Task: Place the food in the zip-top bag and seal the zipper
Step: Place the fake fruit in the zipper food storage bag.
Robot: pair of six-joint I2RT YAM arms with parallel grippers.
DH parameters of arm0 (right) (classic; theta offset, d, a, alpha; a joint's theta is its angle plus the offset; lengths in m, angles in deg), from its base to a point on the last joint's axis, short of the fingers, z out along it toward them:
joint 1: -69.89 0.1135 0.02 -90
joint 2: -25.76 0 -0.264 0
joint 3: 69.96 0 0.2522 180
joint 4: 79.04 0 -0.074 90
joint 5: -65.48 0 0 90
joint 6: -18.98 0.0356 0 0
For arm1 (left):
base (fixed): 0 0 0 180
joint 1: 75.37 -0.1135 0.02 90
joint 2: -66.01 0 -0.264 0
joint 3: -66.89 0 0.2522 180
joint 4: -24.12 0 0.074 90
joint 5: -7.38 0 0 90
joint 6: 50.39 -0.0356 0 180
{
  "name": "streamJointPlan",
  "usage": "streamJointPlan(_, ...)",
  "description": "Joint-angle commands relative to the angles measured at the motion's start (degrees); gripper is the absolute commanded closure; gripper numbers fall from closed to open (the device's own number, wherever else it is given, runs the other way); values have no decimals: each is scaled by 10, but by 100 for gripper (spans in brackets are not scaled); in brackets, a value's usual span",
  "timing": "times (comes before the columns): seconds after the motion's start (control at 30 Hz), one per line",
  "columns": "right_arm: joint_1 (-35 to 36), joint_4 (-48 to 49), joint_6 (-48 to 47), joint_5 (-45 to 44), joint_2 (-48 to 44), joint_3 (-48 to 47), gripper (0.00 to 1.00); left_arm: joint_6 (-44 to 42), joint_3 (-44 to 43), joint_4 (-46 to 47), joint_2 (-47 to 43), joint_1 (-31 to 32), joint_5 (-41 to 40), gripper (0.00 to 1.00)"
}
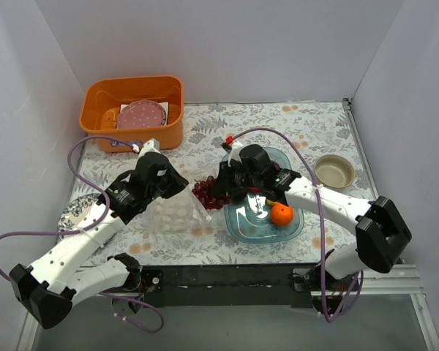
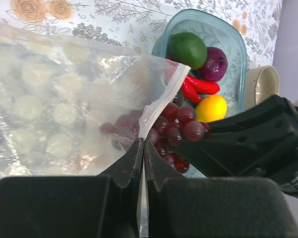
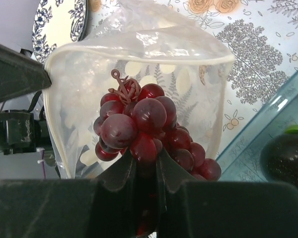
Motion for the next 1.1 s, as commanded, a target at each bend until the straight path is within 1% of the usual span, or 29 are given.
streamJointPlan(0.0,8,-11,-15,25,21,-65,94,-15,-9,34,3,2,39,100)
streamJointPlan(0.1,16,-17,-14,32,45,-100,93,-3,8,45,-7,2,45,100)
streamJointPlan(0.2,27,-12,-11,32,59,-123,88,10,17,52,-21,2,44,100)
streamJointPlan(0.3,29,-23,-13,29,73,-138,77,13,20,49,-29,2,33,100)
streamJointPlan(0.33,30,-24,-13,30,74,-138,67,13,19,48,-29,2,31,100)
streamJointPlan(0.37,30,-24,-14,32,74,-138,63,14,18,44,-29,2,27,100)
streamJointPlan(0.4,30,-25,-15,32,73,-138,55,15,18,43,-32,2,23,100)
streamJointPlan(0.47,31,-30,-21,34,70,-138,50,17,19,44,-34,2,18,100)
streamJointPlan(0.5,31,-33,-24,37,70,-142,44,18,20,45,-37,2,16,100)
streamJointPlan(0.6,31,-48,-29,24,63,-144,39,21,21,48,-42,2,6,100)
streamJointPlan(0.67,31,-49,-30,-1,44,-135,35,22,20,48,-44,2,1,100)
streamJointPlan(0.73,31,-52,-32,-17,20,-130,34,23,18,40,-43,2,-4,100)
streamJointPlan(0.83,31,-75,-33,-79,-16,-124,32,23,19,33,-45,2,-12,100)
streamJointPlan(0.87,30,-87,-29,-124,-24,-117,31,23,20,31,-45,2,-13,100)
streamJointPlan(0.93,30,-112,-18,-171,-50,-103,31,23,20,26,-45,2,-14,100)
streamJointPlan(0.97,30,-112,-16,-184,-59,-93,30,23,21,23,-46,2,-16,100)
streamJointPlan(1.0,29,-110,-9,-203,-74,-61,27,23,23,23,-48,2,-18,100)
streamJointPlan(1.07,25,-110,2,-201,-79,-29,25,22,27,21,-52,2,-18,100)
